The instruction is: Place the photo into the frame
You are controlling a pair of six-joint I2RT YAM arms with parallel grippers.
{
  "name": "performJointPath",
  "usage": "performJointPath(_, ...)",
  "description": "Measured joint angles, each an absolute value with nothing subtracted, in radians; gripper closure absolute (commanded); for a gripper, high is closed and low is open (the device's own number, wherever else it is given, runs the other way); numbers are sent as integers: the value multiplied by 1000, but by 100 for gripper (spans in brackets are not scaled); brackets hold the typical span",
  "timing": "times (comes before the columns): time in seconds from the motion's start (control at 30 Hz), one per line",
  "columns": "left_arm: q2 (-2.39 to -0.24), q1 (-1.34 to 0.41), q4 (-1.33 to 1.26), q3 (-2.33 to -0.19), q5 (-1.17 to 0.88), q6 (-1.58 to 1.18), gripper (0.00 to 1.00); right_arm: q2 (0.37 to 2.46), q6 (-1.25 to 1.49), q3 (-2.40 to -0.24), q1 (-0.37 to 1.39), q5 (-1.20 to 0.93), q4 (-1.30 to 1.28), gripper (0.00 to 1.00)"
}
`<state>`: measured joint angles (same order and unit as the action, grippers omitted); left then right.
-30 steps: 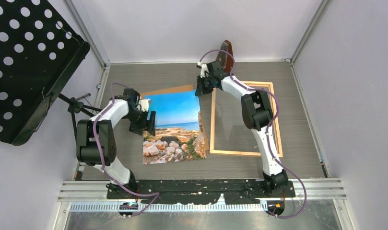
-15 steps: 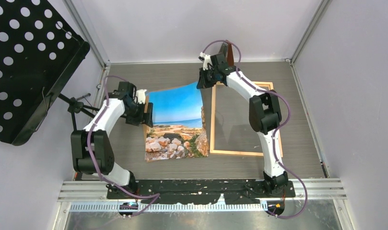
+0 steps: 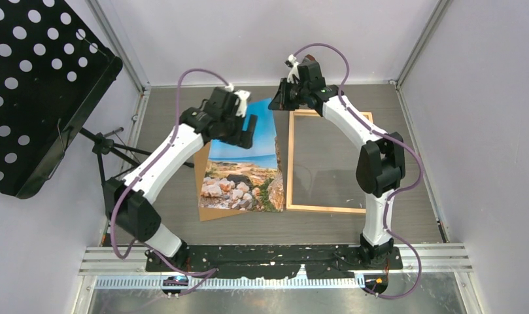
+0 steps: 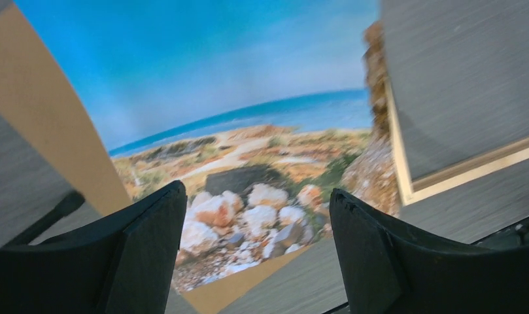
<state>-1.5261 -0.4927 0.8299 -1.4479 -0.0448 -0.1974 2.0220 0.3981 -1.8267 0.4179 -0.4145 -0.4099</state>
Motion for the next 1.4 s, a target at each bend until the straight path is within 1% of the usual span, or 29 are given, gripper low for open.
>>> performJointPath(0.17, -1678, -635, 849, -1698, 85, -274, 18, 1991, 493, -1802, 418, -411, -391, 94)
performJointPath(0.33, -1762, -705, 867, -1783, 143, -350, 17, 1965, 567, -1745, 411, -420, -369, 94)
performJointPath(0.63, -1821, -730, 841, -1754, 197, -464, 16, 1919, 658, -1669, 371, -464, -327, 94)
performJointPath(1.07, -1960, -832, 822, -1761, 332, -491, 16, 1876, 733, -1595, 322, -504, -273, 94)
performJointPath(1.3, -2006, -855, 820, -1801, 410, -481, 22, 1861, 755, -1556, 299, -508, -248, 94)
performJointPath(1.4, -2023, -867, 817, -1816, 441, -471, 26, 1853, 764, -1538, 287, -512, -240, 94)
